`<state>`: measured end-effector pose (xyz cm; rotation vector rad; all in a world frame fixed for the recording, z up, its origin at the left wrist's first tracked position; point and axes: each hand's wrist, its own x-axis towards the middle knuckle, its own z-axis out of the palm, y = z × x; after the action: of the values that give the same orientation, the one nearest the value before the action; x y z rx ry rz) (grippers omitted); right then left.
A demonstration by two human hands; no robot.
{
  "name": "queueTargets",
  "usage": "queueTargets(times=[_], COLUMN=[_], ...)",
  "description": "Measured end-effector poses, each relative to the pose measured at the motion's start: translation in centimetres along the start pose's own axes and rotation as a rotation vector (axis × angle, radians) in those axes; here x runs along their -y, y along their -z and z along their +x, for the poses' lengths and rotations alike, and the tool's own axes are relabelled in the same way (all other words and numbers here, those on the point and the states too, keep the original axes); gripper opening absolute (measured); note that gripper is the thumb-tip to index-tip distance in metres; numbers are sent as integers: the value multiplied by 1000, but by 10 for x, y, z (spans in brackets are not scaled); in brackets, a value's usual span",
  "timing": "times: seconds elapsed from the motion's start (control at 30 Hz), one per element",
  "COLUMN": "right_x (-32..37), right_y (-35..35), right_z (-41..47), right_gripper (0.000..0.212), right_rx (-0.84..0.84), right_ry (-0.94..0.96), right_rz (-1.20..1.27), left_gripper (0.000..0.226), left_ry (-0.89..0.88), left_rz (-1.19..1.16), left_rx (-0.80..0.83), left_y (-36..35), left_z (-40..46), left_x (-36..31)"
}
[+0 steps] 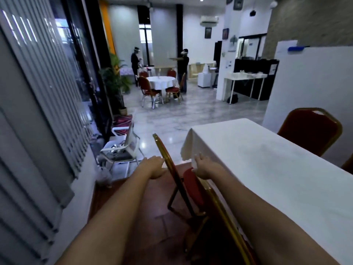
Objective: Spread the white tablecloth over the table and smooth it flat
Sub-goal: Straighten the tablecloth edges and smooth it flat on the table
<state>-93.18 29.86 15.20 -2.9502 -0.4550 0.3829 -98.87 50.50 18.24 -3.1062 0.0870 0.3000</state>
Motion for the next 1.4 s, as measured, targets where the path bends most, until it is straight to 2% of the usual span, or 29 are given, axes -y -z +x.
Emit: queueTargets(times=[0.23, 0.47, 0.63, 0.77, 0.93, 1.17, 1.4], right_x=[127, 177, 187, 182, 191, 210, 180], right_y=[-13, -3, 13, 39, 79, 65, 65], right_z=[45, 120, 196, 273, 373, 467, 584], right_gripper=[77, 76, 74, 74, 73, 72, 73], right_rx=[9, -5, -99, -111, -74, 22, 72], right_ry=[91, 136, 165, 124, 120, 178, 21], right_rz=[-36, -93, -128, -121, -149, -198, -148], left_gripper=[60, 64, 65, 65, 64, 62, 66], left_ry=[69, 73, 86, 51, 82, 100, -36], left_rz=[8, -22, -19, -36, -24, -20, -44], left_rx=[-54, -100, -95, -107, -144, -99, -10], left_y=[-7, -9, 1, 25, 45, 35, 28], left_z=[-7, 34, 99, 166, 256, 345, 487], left_x=[104, 158, 199, 228, 285, 330, 367])
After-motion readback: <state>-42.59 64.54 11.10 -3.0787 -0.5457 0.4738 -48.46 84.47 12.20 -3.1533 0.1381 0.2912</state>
